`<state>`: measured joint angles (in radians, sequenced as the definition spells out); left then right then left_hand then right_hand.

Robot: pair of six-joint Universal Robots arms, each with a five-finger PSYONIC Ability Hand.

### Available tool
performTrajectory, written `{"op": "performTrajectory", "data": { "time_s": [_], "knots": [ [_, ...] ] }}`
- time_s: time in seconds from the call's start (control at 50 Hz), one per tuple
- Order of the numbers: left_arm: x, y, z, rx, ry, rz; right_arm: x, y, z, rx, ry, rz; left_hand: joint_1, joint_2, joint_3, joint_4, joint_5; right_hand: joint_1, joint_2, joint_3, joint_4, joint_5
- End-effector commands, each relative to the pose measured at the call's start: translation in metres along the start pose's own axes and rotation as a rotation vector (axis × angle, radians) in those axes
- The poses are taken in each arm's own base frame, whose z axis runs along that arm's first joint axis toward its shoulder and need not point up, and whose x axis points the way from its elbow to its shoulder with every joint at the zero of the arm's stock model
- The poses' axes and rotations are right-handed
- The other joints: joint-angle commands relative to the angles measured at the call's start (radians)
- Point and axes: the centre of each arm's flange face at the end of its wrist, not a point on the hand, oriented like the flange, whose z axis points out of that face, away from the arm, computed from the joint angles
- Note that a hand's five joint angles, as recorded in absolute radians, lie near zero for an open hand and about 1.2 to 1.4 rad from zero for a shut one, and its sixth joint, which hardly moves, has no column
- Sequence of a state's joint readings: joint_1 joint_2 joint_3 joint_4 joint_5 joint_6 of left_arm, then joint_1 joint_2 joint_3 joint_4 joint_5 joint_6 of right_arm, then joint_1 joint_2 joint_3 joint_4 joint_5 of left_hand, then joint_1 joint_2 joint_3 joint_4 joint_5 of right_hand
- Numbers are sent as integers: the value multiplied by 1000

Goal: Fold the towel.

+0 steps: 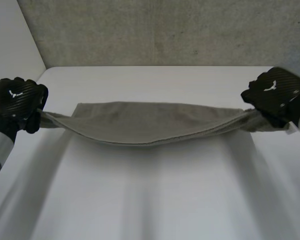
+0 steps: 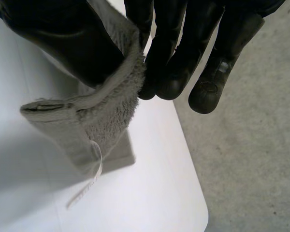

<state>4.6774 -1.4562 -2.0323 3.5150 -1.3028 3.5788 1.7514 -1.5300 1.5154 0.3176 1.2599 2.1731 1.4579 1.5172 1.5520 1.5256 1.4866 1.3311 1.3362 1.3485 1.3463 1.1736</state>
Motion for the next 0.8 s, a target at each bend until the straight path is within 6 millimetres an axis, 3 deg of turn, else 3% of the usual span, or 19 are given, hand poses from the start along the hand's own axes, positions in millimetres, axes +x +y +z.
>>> {"op": "performTrajectory", "data": {
  "time_s": [0.02, 0.1, 0.22, 0.26, 0.38, 0.48, 0.54, 0.64, 0.8],
  "knots": [
    [4, -8, -20, 52, 39, 14, 20, -11, -19, 57, 3, 13, -62, -121, -156, -129, -265, 65, 60, 48, 50, 48],
    [8, -5, -20, 45, 59, 10, 20, -8, -17, 50, -2, 17, -62, -121, -156, -129, -265, 65, 60, 48, 50, 48],
    [17, 17, -4, -32, 114, -15, 4, 15, 10, -15, -91, 55, -62, -121, -156, -129, -265, 65, 60, 48, 50, 48],
    [21, 27, 10, -65, 133, -23, -6, 28, 26, -53, -138, 78, -62, -121, -156, -129, -265, 65, 60, 48, 50, 48],
    [29, 43, 37, -105, 170, -34, -13, 46, 48, -106, -170, 100, -62, -121, -156, -129, -265, 65, 60, 48, 50, 48],
    [30, 70, 72, -194, 130, -34, -19, 70, 87, -147, -154, 102, -62, -121, -156, -129, -265, 65, 60, 48, 50, 48],
    [31, 71, 81, -200, 123, -24, -21, 73, 96, -148, -135, 91, -62, -121, -156, -129, -265, 65, 60, 48, 50, 48],
    [41, 83, 111, -217, 111, 8, -28, 81, 134, -117, -31, 36, -62, -121, -156, -129, -265, 65, 60, 48, 50, 48],
    [51, 94, 143, -220, 68, 23, -38, 86, 170, -74, 61, -9, -62, -121, -156, -129, -265, 65, 60, 48, 50, 48]
  ]
}}
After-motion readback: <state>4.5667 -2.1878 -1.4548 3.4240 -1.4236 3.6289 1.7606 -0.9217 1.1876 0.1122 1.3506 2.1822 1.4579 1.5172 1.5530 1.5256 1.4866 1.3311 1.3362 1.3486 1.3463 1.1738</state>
